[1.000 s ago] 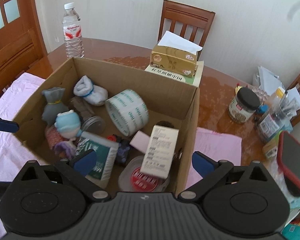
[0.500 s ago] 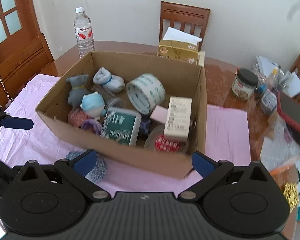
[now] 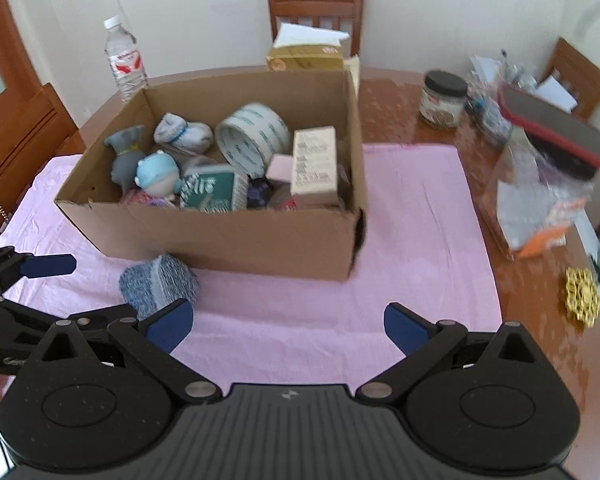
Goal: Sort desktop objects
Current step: 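Move the left tool down to the blue knitted sock, then grasp the blue knitted sock with the left tool, then lift the knitted sock into the cardboard box and open the left tool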
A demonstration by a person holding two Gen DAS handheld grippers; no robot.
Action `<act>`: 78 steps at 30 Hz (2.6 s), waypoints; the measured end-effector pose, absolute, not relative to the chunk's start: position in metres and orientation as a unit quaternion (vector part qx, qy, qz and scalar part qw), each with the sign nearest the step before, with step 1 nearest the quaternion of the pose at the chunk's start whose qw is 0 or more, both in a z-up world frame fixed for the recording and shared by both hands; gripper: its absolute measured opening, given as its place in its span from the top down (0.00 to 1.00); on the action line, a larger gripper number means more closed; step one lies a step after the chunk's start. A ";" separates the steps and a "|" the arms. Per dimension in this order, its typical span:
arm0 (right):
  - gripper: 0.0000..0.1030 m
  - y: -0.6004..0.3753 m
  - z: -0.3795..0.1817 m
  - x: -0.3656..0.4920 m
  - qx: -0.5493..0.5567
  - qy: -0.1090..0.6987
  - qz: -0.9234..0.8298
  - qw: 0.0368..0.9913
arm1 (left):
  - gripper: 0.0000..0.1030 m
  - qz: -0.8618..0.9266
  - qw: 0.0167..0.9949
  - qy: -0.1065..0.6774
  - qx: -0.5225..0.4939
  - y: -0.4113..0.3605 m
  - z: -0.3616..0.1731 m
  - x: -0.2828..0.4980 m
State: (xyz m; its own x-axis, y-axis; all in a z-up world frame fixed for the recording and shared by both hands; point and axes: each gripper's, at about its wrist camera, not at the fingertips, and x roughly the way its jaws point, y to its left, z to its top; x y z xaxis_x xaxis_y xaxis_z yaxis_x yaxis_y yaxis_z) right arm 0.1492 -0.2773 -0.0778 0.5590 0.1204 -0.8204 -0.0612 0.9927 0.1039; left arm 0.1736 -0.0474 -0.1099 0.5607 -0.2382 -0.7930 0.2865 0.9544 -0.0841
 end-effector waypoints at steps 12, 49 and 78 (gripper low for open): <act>0.00 -0.297 -0.091 0.133 0.047 0.481 0.022 0.875 | 0.06 -0.122 0.868 0.480 0.007 -0.057 -0.157 0.191; 0.00 -0.306 -0.100 0.123 0.057 0.491 0.013 0.869 | 0.27 -0.084 0.885 0.458 -0.005 -0.074 -0.156 0.202; 0.00 -0.282 -0.082 0.121 0.058 0.488 0.046 0.870 | 0.27 -0.203 0.871 0.442 0.064 -0.076 -0.048 0.194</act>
State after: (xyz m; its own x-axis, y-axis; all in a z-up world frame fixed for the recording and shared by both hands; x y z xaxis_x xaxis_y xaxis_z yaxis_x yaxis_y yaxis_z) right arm 0.1209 -0.2824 -0.0822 0.5198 0.1365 -0.8433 -0.0236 0.9891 0.1455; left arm 0.1942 -0.0759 -0.0479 0.5264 -0.2964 -0.7969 0.4102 0.9095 -0.0673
